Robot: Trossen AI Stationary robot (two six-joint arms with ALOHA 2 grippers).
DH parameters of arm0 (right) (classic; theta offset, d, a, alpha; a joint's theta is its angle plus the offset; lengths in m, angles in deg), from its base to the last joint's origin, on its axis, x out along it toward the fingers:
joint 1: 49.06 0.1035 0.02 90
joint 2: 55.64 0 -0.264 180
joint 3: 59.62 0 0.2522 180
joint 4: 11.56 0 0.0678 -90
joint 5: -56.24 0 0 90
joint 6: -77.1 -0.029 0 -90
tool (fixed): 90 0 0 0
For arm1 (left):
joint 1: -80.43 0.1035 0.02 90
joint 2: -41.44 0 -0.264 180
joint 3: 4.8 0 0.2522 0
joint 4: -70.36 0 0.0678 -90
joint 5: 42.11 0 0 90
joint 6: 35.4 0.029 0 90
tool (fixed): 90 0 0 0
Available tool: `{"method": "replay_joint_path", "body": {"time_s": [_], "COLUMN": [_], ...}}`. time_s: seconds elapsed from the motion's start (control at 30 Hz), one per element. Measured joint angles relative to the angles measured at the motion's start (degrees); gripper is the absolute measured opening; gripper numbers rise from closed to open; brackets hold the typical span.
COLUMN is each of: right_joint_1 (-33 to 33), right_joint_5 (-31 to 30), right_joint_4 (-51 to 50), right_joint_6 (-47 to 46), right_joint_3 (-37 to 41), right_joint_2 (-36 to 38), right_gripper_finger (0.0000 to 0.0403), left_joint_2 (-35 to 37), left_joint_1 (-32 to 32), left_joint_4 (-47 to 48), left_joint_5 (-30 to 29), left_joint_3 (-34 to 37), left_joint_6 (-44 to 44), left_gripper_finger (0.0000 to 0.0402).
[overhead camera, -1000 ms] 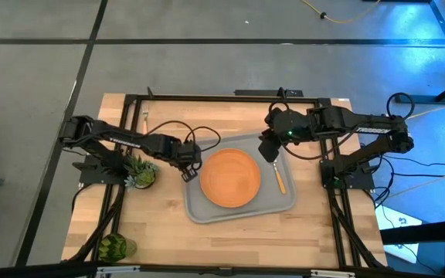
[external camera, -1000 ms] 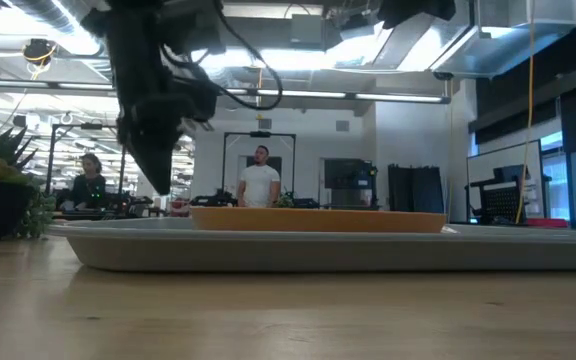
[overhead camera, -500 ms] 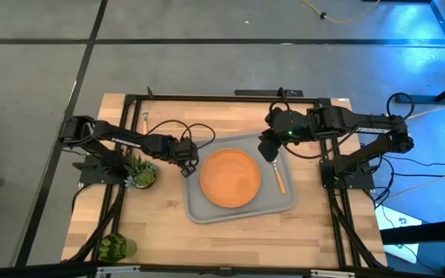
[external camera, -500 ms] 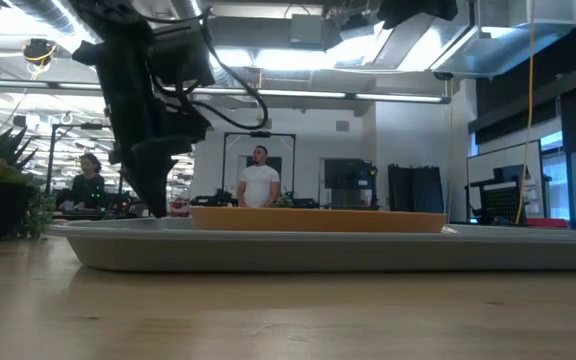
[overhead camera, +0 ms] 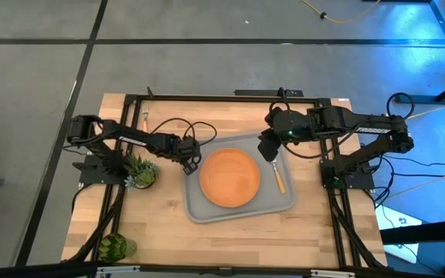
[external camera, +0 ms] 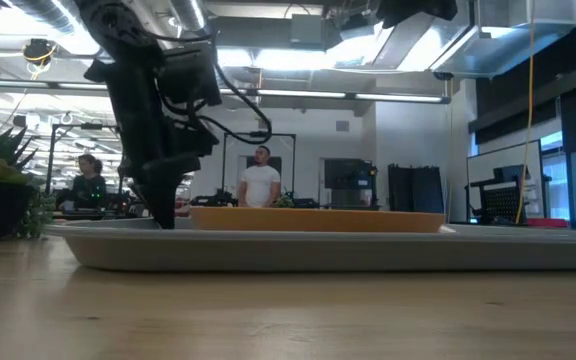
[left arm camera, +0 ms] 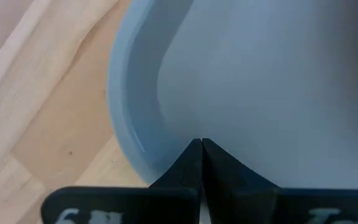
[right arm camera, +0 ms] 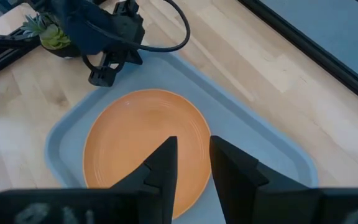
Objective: Pick and place plate/cup/fork/spoon on tray
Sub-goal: Move the gray food tray to the center of the table
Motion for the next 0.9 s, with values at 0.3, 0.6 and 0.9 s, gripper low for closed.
{"method": "replay_joint_path", "body": {"time_s": [0.3, 0.6, 0.9], "right_joint_1": [0.00, 0.00, 0.00], "right_joint_5": [0.00, -0.04, -0.04], "right_joint_4": [0.02, 0.04, 0.07], "right_joint_6": [0.00, 0.00, 0.00], "right_joint_3": [0.00, 0.00, 0.00], "right_joint_2": [0.00, 0.00, 0.00], "right_gripper_finger": [0.0099, 0.0099, 0.0099], "left_joint_2": [0.21, 0.21, 0.23], "left_joint_1": [2.36, 5.57, 8.71], "left_joint_4": [0.55, 0.36, -4.45], "left_joint_5": [-3.20, -6.77, -8.37], "left_joint_3": [0.00, -0.07, -0.09], "left_joint_6": [3.16, 9.36, 14.97], "left_gripper_finger": [0.0000, 0.0000, 0.0000]}}
